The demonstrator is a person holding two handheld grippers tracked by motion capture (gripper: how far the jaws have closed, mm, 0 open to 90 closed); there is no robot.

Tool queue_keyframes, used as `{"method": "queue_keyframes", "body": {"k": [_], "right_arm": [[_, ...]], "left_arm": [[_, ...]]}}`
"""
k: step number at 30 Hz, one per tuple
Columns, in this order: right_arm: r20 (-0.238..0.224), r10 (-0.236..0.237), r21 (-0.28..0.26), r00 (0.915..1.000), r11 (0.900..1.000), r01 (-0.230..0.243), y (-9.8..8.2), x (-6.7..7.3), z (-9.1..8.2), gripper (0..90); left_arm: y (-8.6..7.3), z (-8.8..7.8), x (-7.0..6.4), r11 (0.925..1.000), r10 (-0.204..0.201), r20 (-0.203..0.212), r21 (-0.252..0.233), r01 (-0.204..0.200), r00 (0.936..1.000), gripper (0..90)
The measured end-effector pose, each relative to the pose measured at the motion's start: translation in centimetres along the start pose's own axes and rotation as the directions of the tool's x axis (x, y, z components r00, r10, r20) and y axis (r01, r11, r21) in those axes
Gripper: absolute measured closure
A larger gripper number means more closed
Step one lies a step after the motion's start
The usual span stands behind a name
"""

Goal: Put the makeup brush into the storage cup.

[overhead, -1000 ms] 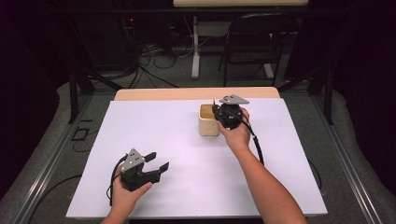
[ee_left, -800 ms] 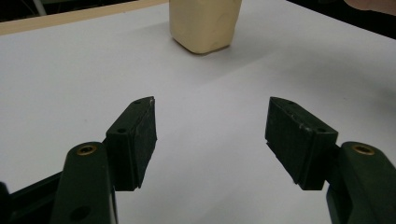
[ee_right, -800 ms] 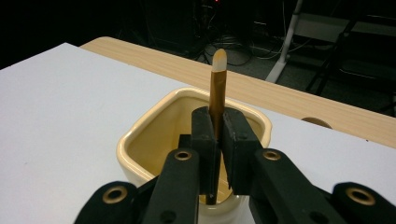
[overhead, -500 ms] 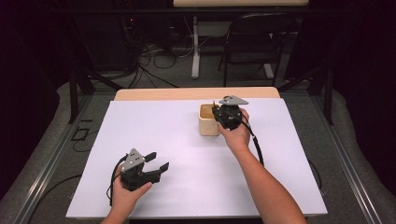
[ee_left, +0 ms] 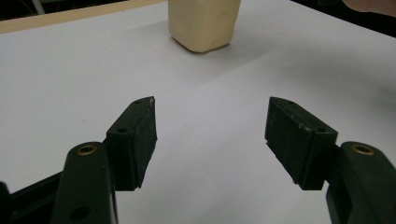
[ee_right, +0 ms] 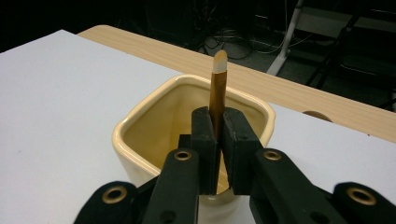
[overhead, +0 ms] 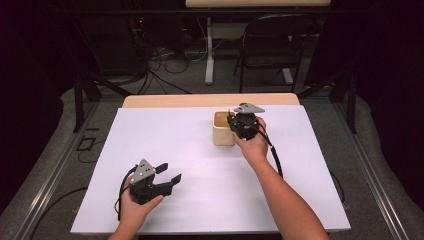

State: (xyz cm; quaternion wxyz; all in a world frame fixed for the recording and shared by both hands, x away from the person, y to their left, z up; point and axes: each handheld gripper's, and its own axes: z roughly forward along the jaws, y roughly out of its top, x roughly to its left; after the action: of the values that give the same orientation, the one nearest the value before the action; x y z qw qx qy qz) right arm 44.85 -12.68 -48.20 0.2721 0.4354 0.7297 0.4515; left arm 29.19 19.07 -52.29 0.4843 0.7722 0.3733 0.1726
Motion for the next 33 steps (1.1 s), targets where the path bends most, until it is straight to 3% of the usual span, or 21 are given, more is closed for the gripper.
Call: {"method": "queue_keyframes", "body": {"k": [10,18,33], "right_arm": [[0.0,0.004,0.01,1.0,1.0,-0.004,-0.01,-0.05,0.17,83.1],[-0.012,0.001,-0.002,0.9999,1.0,-0.001,0.08,0.25,0.12,66.7],[-0.01,0.013,-0.017,0.9999,1.0,-0.013,0.18,0.3,0.04,53.7]], "left_arm": [[-0.06,-0.18,0.07,1.0,-0.003,-0.003,0.0,0.003,1.0,34.1],[-0.07,-0.08,0.07,1.0,-0.004,0.0,0.0,0.004,1.0,34.1],[-0.04,-0.17,0.12,0.9999,-0.007,0.0,-0.008,0.007,1.0,34.1]]}}
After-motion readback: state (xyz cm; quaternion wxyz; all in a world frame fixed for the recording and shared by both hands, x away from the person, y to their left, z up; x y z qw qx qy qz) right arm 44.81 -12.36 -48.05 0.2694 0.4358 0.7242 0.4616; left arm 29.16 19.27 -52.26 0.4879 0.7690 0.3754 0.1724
